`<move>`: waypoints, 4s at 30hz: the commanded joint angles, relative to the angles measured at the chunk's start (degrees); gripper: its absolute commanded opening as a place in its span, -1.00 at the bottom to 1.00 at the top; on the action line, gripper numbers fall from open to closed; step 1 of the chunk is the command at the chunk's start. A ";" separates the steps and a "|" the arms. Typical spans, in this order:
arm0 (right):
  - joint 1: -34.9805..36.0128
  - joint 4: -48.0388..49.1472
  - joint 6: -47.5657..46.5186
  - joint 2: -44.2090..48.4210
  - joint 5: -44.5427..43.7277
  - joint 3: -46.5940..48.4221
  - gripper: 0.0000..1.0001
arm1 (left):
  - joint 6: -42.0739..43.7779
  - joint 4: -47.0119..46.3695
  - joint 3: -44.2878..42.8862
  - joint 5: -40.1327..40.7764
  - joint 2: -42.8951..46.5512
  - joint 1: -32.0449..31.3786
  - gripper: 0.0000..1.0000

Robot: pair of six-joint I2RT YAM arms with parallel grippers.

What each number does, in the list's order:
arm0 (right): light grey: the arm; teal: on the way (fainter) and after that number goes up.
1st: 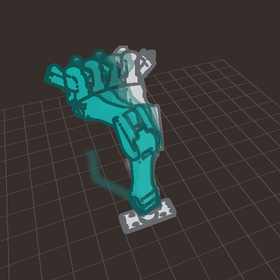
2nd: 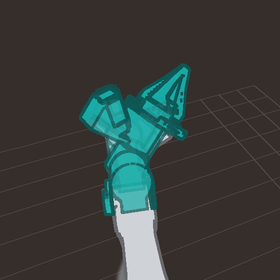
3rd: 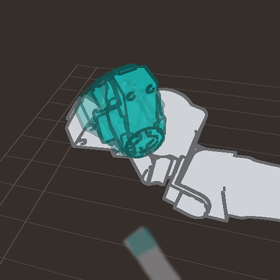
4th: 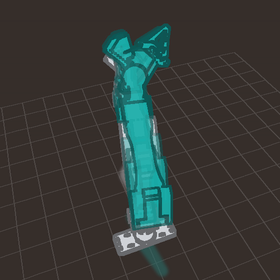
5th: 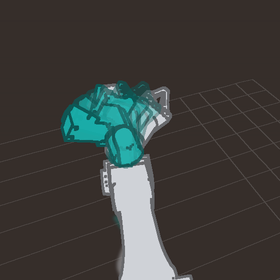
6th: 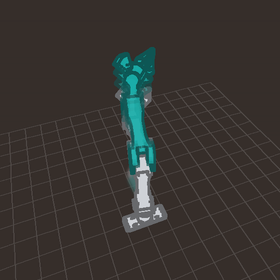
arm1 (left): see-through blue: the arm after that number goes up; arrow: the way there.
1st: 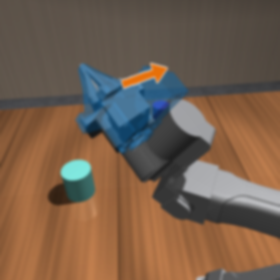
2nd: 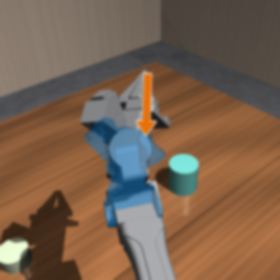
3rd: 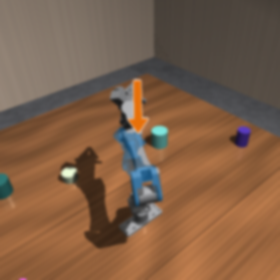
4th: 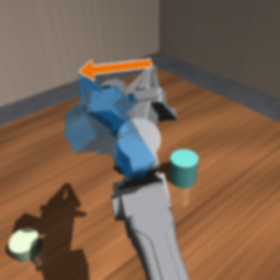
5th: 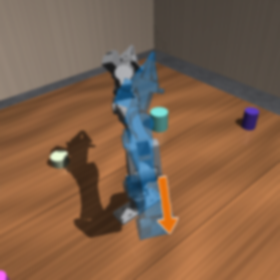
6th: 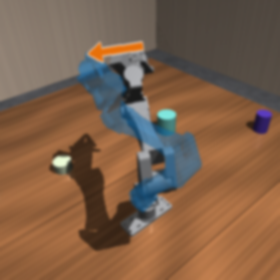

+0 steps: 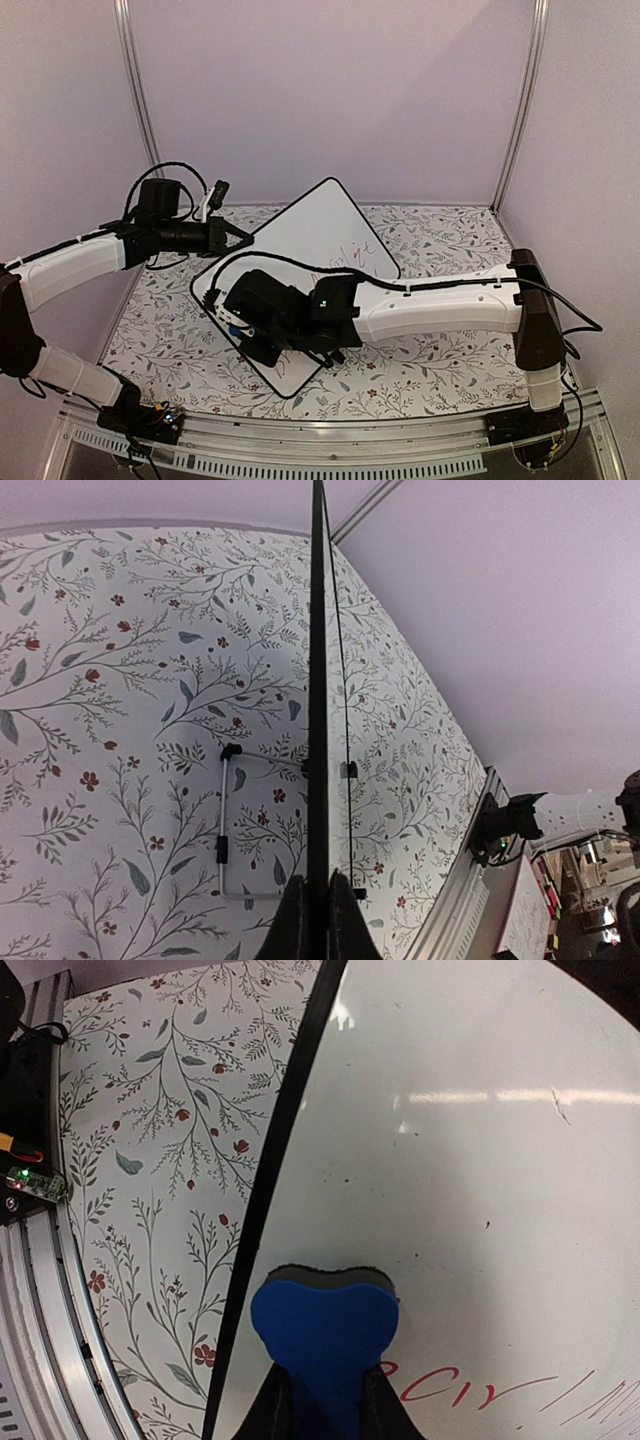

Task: Erase the whiteboard
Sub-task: Erase the whiteboard at the center of the board.

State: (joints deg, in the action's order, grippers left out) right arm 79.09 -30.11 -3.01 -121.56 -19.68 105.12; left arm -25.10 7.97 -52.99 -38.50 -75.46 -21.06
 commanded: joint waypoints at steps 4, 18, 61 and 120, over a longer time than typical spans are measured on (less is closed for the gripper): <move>-0.08 -3.49 1.56 1.10 -0.29 -3.20 -0.93 | 0.85 -0.47 -0.62 -0.45 0.28 -0.83 -1.00; 0.02 -3.82 2.38 2.17 0.14 -5.65 -0.93 | 0.80 -0.48 -0.62 -0.45 0.23 -0.89 -1.00; -4.46 0.56 2.70 6.16 4.27 0.42 -0.92 | 0.82 -0.45 -0.67 -0.40 0.35 -0.83 -1.00; -3.85 -2.11 4.45 6.30 5.13 -1.97 -0.92 | 0.73 -0.45 -0.64 -0.44 -0.39 -0.91 -1.00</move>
State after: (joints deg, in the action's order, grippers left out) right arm 74.98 -33.23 3.16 -117.45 -11.16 100.84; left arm -25.52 7.99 -52.99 -38.39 -75.46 -21.06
